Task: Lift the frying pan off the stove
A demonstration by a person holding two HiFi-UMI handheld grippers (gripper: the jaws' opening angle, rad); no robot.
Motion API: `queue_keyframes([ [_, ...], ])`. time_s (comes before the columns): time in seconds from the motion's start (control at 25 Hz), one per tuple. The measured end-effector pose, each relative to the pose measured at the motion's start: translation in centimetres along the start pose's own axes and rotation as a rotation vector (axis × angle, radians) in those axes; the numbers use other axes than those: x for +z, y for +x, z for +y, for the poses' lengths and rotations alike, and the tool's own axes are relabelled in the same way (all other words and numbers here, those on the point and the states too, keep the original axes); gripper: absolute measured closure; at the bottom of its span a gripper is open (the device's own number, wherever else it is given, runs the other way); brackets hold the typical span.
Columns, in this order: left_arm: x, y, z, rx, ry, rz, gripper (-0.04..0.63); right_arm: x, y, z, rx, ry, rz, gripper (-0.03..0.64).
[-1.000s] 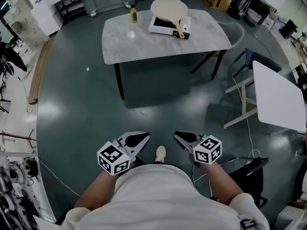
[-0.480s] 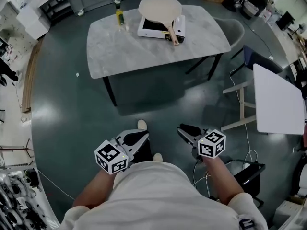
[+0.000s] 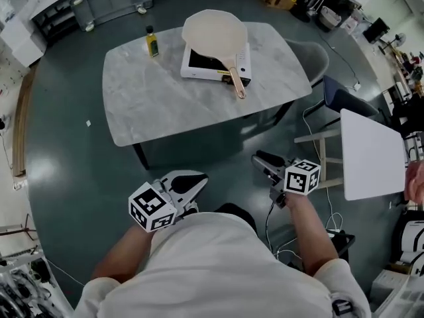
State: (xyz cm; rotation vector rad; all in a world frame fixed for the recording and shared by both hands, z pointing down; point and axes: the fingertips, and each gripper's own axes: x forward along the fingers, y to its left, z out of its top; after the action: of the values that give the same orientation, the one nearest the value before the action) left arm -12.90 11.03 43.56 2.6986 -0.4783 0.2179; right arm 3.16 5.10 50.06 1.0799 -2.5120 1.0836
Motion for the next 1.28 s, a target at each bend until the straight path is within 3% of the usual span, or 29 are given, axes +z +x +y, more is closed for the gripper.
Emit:
queue_keyframes([
  [0.2, 1.5, -0.5, 3.6, 0.025, -0.015, -0.006, 0.575, 5.6, 3.2, -2.5, -0.006, -0.009, 0.021, 0.477],
  [0.6, 3.9, -0.3, 10.7, 0.203, -0.1, -0.053, 0.575, 15.9, 11.4, -11.7, 0.076, 0.073, 0.063, 0.409],
  [0.8, 6.9, 2.7, 13.9, 0.324, -0.098, -0.089, 0.575, 19.3, 16.0, -16.9, 0.173, 0.163, 0.121, 0.363],
  [0.92, 8.6, 5.4, 15.7, 0.354, -0.106, -0.111, 0.575, 21.0, 18.8, -19.4, 0.255, 0.235, 0.156, 0.332],
  [1.12, 10.8, 9.5, 17.3, 0.376, -0.095, -0.108, 0.575, 22.1, 23.4, -20.7, 0.4, 0.323, 0.204, 0.285],
  [1.28, 12.5, 11.2, 18.8, 0.447, -0.107, -0.129, 0.575, 21.5, 26.2, -20.8, 0.473, 0.38, 0.285, 0.268],
])
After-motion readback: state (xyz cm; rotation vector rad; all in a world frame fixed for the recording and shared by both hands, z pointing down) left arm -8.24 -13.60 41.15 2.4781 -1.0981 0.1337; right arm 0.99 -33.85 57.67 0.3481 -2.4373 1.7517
